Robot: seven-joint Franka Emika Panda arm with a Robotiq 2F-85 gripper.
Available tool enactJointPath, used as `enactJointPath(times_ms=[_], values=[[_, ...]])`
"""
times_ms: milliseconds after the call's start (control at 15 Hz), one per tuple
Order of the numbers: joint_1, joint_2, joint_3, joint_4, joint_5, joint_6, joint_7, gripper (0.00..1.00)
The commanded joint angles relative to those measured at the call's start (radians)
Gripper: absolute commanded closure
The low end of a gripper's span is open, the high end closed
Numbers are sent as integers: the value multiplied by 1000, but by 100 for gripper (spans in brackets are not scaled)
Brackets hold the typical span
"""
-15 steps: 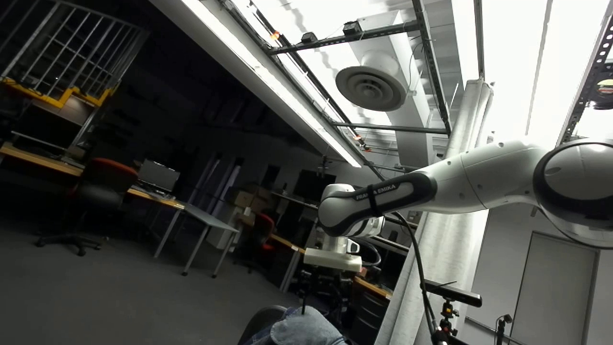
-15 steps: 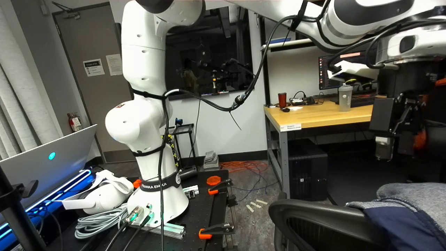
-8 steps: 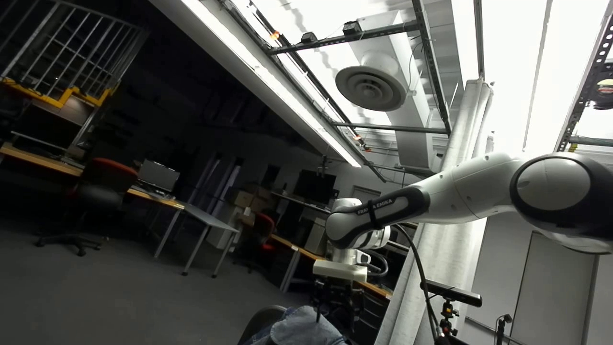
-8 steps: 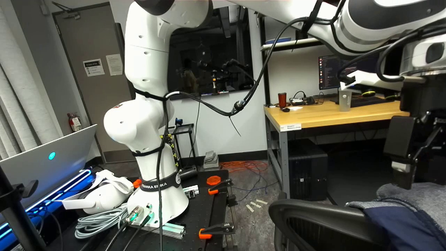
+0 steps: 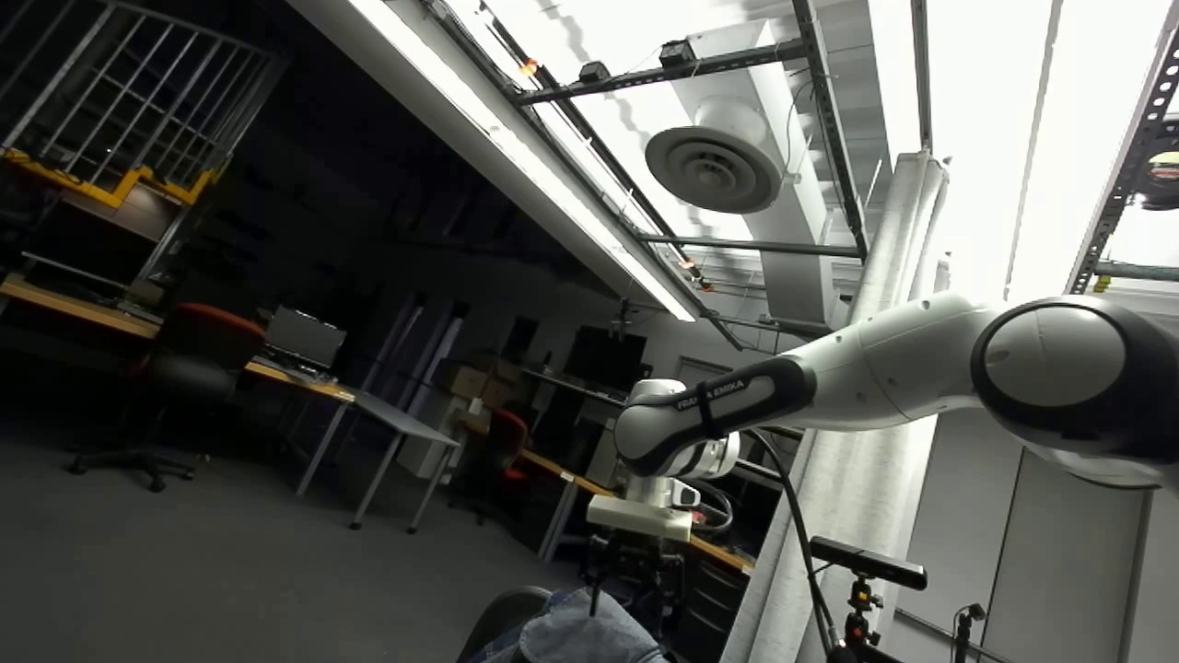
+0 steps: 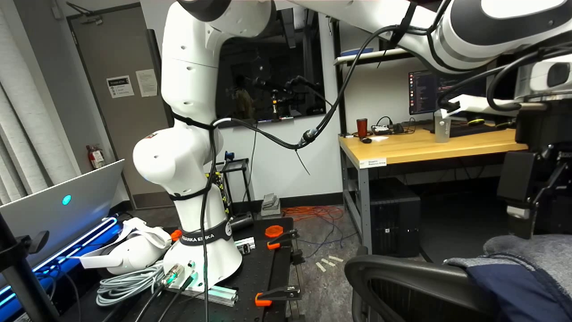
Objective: Put the the jacket on the seat
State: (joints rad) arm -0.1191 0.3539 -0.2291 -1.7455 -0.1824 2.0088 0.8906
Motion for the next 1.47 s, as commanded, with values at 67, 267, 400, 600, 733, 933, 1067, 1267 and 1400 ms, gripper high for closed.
enactJointPath(times_ms=[67,267,400,600,733,933,1067,1267,1400], values=[[19,-7,24,10,35,18,9,0],[31,-3,37,-24,44,26,15,0],[41,-4,45,-58,50,23,17,0],[56,-1,51,-111,45,28,18,0],[65,6,48,-135,28,47,22,0],[72,27,38,-142,-2,98,29,0],[74,39,31,-145,-19,146,37,0],[77,53,21,-149,-42,199,39,0],[81,59,16,-152,-52,221,40,0]])
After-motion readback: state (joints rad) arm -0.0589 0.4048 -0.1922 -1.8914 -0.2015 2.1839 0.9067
